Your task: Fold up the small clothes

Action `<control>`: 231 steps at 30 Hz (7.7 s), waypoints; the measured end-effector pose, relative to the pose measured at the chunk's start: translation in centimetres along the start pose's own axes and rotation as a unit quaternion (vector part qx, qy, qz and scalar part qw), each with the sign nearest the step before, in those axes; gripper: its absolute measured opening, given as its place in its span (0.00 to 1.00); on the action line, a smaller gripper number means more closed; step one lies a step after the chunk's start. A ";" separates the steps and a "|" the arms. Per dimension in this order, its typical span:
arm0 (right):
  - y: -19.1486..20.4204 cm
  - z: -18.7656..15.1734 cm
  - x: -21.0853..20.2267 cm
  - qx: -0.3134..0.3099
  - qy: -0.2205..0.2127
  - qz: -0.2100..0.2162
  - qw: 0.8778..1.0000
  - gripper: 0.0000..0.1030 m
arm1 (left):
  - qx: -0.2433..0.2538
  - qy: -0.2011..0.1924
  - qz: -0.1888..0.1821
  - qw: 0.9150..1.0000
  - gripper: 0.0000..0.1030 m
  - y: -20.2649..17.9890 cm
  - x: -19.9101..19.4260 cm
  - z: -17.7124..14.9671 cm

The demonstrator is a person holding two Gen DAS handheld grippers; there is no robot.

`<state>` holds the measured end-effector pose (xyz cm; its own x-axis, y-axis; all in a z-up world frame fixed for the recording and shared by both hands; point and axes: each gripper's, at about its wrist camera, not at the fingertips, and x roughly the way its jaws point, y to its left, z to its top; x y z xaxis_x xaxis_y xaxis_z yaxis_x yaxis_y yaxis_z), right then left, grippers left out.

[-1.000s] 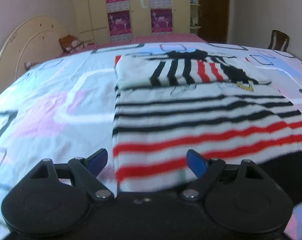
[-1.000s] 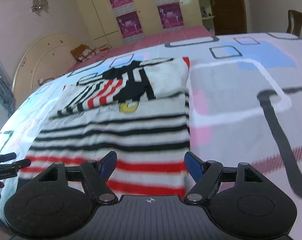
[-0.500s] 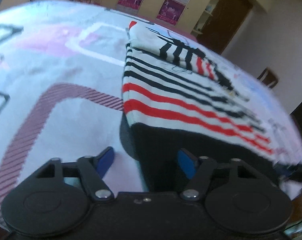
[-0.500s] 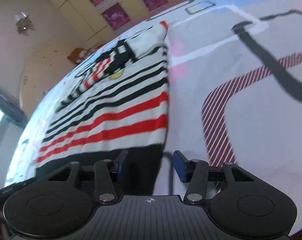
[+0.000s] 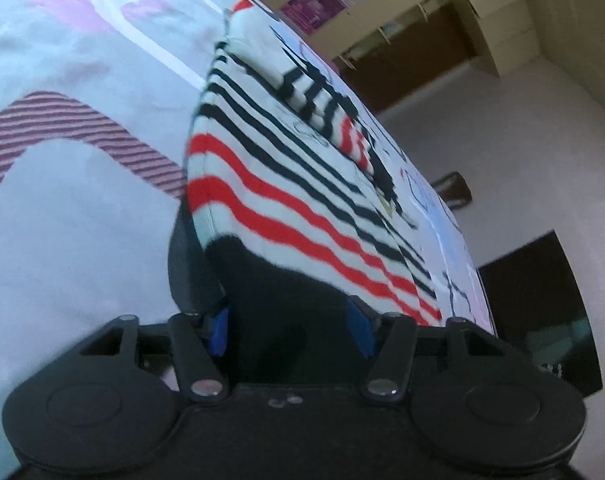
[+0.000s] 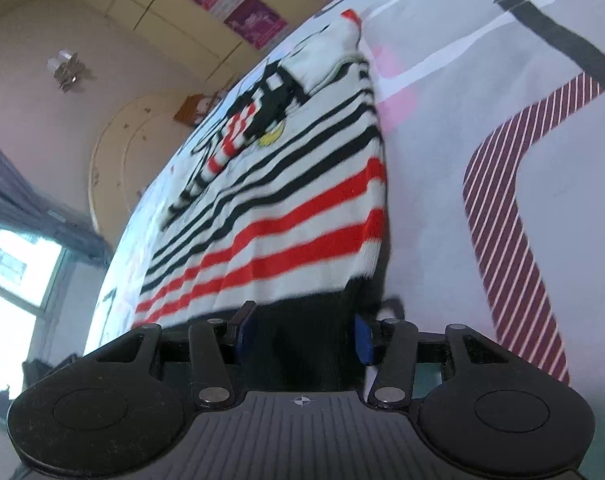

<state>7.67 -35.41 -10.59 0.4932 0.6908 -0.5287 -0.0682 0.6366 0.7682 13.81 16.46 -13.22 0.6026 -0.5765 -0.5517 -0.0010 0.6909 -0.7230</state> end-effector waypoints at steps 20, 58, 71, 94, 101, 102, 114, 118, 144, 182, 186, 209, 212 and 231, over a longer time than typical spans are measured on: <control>2.1 1.8 -3.4 -0.061 -0.085 -0.007 0.995 0.04 | 0.018 -0.099 0.048 0.994 0.06 -3.0 -1.4 -0.5; 2.7 33.0 16.9 -0.038 -0.167 -0.144 0.975 0.84 | 0.042 -0.111 0.045 0.992 0.83 -1.6 18.6 30.6; 4.7 31.4 20.8 -0.258 -0.064 -0.211 0.941 0.60 | 0.267 0.007 0.212 0.940 0.39 -3.9 22.3 29.8; 7.7 28.8 20.8 -0.311 -0.145 -0.248 0.906 0.75 | 0.286 -0.100 0.190 0.934 0.66 -6.9 20.6 29.0; 11.9 26.7 29.1 -0.354 -0.054 -0.192 0.914 0.55 | 0.332 -0.014 0.146 0.932 0.65 -11.2 28.4 26.5; 12.0 26.3 29.9 -0.357 -0.042 -0.189 0.914 0.55 | 0.329 -0.005 0.145 0.933 0.67 -11.0 29.0 26.3; 4.4 30.7 22.5 -0.262 -0.089 -0.276 0.920 0.56 | 0.319 -0.071 0.253 0.910 0.65 -5.4 23.8 26.8; 8.3 28.5 21.7 -0.299 -0.109 -0.242 0.916 0.56 | 0.332 -0.095 0.214 0.914 0.70 -8.8 23.0 24.5; 12.4 20.7 21.0 -0.355 -0.053 -0.195 0.913 0.48 | 0.325 -0.057 0.183 0.926 0.67 -11.7 22.1 16.8; 6.3 16.5 11.8 -0.255 0.001 -0.295 0.921 0.09 | 0.303 -0.067 0.241 0.920 0.69 -6.0 15.0 14.8; 7.2 16.4 11.3 -0.253 -0.050 -0.336 0.906 0.32 | 0.327 -0.082 0.254 0.907 0.71 -7.8 14.4 14.2; 7.1 15.4 12.0 -0.266 -0.029 -0.296 0.917 0.18 | 0.289 -0.076 0.271 0.915 0.65 -5.4 13.3 13.3; 7.7 15.4 12.4 -0.271 -0.027 -0.302 0.913 0.18 | 0.277 -0.080 0.282 0.915 0.65 -5.8 13.6 13.1; 7.4 14.7 12.5 -0.295 -0.025 -0.321 0.899 0.18 | 0.260 -0.077 0.295 0.916 0.65 -6.6 12.8 13.1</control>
<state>26.07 -27.08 -6.22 0.6335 0.1080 -0.7661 -0.1963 0.9802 -0.0241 32.01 10.25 -10.03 0.7251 0.0042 -0.6886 -0.0064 1.0000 -0.0006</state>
